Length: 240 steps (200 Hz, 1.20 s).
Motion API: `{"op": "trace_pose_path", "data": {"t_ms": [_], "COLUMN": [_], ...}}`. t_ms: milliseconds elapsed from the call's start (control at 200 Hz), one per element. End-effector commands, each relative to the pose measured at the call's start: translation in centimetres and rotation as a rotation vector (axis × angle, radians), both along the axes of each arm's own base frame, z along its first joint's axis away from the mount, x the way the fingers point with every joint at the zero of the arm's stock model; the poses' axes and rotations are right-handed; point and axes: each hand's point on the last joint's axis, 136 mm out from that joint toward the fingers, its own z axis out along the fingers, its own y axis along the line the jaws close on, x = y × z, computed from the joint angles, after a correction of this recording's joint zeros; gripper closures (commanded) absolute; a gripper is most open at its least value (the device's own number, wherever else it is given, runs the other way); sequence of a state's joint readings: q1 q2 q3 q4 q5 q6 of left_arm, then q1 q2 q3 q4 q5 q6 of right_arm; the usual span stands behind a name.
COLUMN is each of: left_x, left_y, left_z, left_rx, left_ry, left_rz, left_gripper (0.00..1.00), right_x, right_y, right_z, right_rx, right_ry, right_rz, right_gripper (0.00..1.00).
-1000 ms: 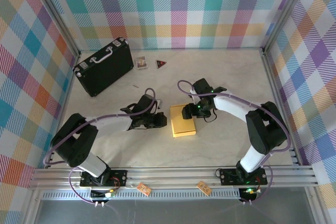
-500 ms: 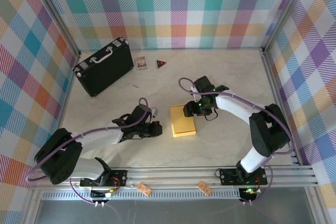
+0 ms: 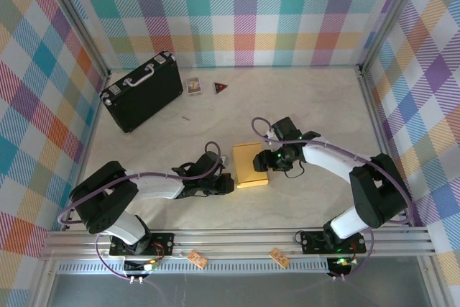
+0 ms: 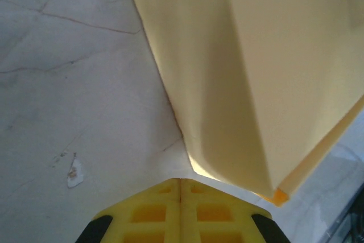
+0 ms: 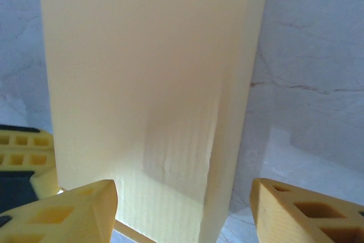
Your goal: Fold the paper box
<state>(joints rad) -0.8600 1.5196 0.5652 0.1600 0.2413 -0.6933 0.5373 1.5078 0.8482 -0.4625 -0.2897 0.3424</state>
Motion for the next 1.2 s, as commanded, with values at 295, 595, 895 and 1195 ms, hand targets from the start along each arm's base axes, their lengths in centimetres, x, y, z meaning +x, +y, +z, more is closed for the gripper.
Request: {"op": "trace_pose_path", "data": {"t_ms": [295, 595, 895, 1195], "left_x": [0.2, -0.2, -0.3, -0.6], "left_y": [-0.9, -1.5, -1.8, -2.0], "left_z": [0.2, 0.3, 0.5, 0.3], "left_rx": [0.004, 0.001, -0.012, -0.014], "left_ry": [-0.030, -0.032, -0.040, -0.034], "left_rz": [0.000, -0.009, -0.006, -0.020], "left_gripper": [1.00, 1.00, 1.00, 1.00], "right_x": [-1.3, -1.4, -1.4, -1.3], "right_y": [0.4, 0.5, 0.5, 0.5], "right_z": [-0.7, -0.9, -0.7, -0.8], "right_rx": [0.088, 0.108, 0.112, 0.116], "right_ry": [-0.003, -0.008, -0.020, -0.021], "right_rz": [-0.018, -0.018, -0.023, -0.033], "right_gripper": [0.38, 0.38, 0.38, 0.38]}}
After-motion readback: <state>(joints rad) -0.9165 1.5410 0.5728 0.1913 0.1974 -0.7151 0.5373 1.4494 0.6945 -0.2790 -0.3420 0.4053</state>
